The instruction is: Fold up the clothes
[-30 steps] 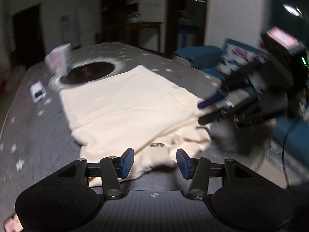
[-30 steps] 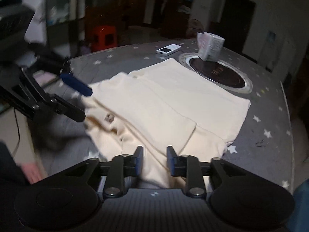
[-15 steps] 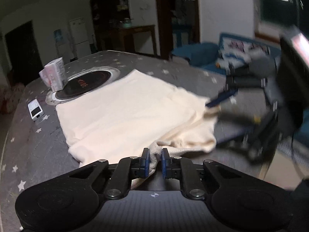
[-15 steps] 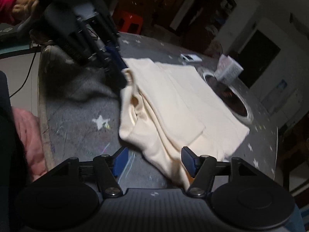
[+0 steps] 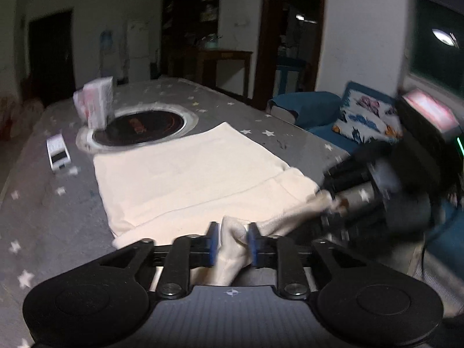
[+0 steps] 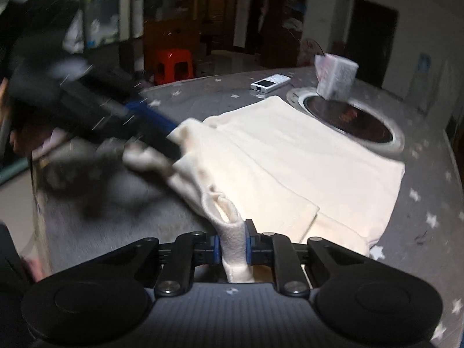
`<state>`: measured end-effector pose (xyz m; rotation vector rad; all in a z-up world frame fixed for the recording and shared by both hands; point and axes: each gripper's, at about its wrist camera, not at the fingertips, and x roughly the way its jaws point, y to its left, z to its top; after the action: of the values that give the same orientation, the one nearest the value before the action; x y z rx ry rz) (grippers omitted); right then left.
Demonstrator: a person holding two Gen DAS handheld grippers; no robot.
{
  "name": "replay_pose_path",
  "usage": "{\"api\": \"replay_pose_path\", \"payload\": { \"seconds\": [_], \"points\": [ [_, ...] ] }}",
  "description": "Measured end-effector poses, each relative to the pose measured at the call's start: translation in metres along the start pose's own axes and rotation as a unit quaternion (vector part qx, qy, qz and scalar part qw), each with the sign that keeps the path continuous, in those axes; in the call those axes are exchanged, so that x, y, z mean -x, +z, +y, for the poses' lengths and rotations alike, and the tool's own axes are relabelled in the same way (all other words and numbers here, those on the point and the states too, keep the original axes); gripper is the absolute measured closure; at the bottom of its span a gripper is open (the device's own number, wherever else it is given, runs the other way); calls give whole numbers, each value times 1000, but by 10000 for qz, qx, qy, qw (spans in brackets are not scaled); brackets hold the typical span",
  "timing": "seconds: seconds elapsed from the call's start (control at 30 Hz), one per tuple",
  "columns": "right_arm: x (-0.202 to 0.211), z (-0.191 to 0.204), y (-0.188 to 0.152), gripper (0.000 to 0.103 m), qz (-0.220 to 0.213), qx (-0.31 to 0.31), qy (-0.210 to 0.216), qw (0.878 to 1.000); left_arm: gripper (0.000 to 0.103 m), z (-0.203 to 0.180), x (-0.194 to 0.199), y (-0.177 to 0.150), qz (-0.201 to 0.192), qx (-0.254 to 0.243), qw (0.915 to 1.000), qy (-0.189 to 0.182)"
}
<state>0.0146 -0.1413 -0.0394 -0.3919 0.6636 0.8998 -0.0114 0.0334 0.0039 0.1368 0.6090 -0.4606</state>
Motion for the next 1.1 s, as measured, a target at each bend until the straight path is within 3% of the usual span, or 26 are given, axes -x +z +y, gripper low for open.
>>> {"api": "replay_pose_path", "payload": {
  "seconds": [0.03,0.17,0.43,0.47,0.53,0.63,0.83,1.1],
  "points": [
    [0,-4,2,90,38,-116,55,9999,56,-4,2,-5,11,-132,9999,65],
    [-2,-16,8,90,145,-421,233,9987,55,-18,-2,-20,210,-699,9963,449],
    [0,-19,14,90,121,-394,169,9990,56,-18,-17,-32,505,-1013,9906,773],
    [0,-18,14,90,120,-389,141,9991,60,-17,-18,-33,519,-1036,9906,732],
    [1,-15,13,91,104,-358,78,9993,80,-16,-16,-33,548,-1061,9906,660],
    [7,-8,9,92,24,-222,-11,9997,94,-11,-11,-31,552,-884,9929,567],
    [33,10,3,93,-44,15,70,10000,97,-17,21,-29,586,-668,9959,168],
    [99,48,-3,93,153,152,682,9974,97,-42,87,-27,633,-753,9943,-407]
  ]
}}
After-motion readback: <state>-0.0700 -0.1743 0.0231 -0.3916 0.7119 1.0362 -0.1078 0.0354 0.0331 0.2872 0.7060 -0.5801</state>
